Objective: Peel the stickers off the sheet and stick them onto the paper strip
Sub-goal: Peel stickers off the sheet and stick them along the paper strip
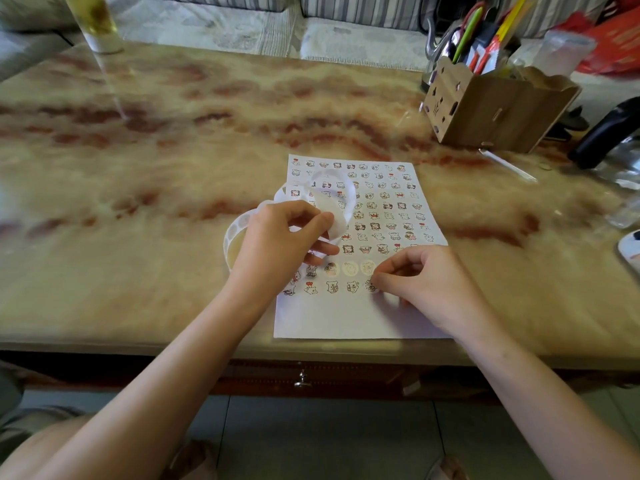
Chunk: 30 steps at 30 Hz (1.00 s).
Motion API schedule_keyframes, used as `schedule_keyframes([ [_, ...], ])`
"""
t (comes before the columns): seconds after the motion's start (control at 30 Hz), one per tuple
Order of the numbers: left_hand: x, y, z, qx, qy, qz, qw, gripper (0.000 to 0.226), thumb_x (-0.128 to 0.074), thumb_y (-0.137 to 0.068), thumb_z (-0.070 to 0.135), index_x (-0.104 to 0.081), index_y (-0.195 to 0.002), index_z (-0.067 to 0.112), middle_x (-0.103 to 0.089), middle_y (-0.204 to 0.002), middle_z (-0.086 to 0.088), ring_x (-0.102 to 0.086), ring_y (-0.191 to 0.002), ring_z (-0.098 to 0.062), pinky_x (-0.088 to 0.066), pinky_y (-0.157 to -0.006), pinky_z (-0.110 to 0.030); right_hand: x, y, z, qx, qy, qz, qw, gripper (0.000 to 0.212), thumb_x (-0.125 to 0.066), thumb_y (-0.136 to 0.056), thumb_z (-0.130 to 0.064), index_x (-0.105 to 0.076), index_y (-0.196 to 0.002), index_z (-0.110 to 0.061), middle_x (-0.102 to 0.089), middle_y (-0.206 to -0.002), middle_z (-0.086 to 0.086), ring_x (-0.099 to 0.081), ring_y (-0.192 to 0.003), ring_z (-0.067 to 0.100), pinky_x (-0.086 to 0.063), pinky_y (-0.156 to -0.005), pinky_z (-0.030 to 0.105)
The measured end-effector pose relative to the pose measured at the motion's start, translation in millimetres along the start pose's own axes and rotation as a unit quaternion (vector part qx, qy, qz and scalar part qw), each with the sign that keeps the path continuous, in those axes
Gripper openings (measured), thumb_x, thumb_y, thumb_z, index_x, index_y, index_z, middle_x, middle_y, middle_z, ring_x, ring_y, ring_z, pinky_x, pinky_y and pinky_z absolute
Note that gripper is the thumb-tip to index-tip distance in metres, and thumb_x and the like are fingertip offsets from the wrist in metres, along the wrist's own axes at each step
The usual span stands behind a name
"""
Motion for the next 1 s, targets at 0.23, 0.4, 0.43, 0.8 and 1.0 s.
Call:
schedule_keyframes([
  [0.23, -0.1, -0.8, -1.6, 0.000, 0.005, -0.003, 1.000, 0.019, -0.061, -0.093, 0.014, -0.068, -0.087, -0.002, -0.073, -0.085, -0.012, -0.073, -0.066, -0.016, -0.056, -0.054, -0.021, -1.8, 2.9, 1.1, 0.017, 0.052, 0.027, 0.998, 0.007, -0.077, -0.072, -0.020, -0.071, -0.067, -0.020, -0.070, -0.065, -0.010, -0.055, -0.055, -0.001, -0.043, -0.061, 0.026],
  [0.4, -0.1, -1.1, -1.9, -0.002, 0.006, -0.007, 1.000, 0.018, -0.061, -0.093, 0.014, -0.068, -0.086, -0.001, -0.073, -0.084, -0.010, -0.073, -0.066, -0.016, -0.055, -0.052, -0.019, -4.2, 3.6, 2.0, 0.031, 0.071, 0.039, 0.996, 0.010, -0.076, -0.072, -0.019, -0.069, -0.065, -0.022, -0.067, -0.060, -0.015, -0.053, -0.051, -0.002, -0.044, -0.060, 0.026],
  [0.43, 0.0, -1.0, -2.0, -0.003, 0.006, -0.008, 1.000, 0.018, -0.061, -0.093, 0.014, -0.068, -0.087, -0.002, -0.073, -0.084, -0.010, -0.073, -0.066, -0.016, -0.055, -0.053, -0.020, -4.5, 3.8, 2.0, 0.036, 0.074, 0.040, 0.996, 0.011, -0.076, -0.073, -0.019, -0.069, -0.065, -0.022, -0.066, -0.060, -0.015, -0.053, -0.052, -0.002, -0.045, -0.060, 0.027],
  [0.8, 0.2, -1.2, -2.5, -0.005, 0.001, -0.006, 1.000, 0.017, -0.061, -0.093, 0.014, -0.067, -0.083, 0.001, -0.071, -0.077, -0.005, -0.072, -0.064, -0.014, -0.052, -0.051, -0.017, -5.4, 7.3, 1.6, 0.069, 0.108, 0.047, 0.991, 0.013, -0.077, -0.075, -0.023, -0.065, -0.069, -0.024, -0.064, -0.063, -0.015, -0.053, -0.056, -0.003, -0.040, -0.058, 0.023],
  [1.0, -0.2, -1.5, -3.6, -0.011, -0.005, -0.009, 1.000, 0.017, -0.061, -0.093, 0.015, -0.068, -0.081, 0.005, -0.071, -0.073, 0.001, -0.073, -0.065, -0.014, -0.056, -0.055, -0.020, -2.3, 7.1, 3.4, 0.076, 0.116, 0.035, 0.990, 0.015, -0.079, -0.075, -0.028, -0.065, -0.073, -0.025, -0.057, -0.062, -0.011, -0.048, -0.056, 0.002, -0.034, -0.056, 0.023],
])
Point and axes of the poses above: each hand's wrist, its own y-axis away from the middle knuckle, its own x-axis out of the back of the hand, z = x × y, the point moved 2 cm from there along -y, towards the middle knuckle
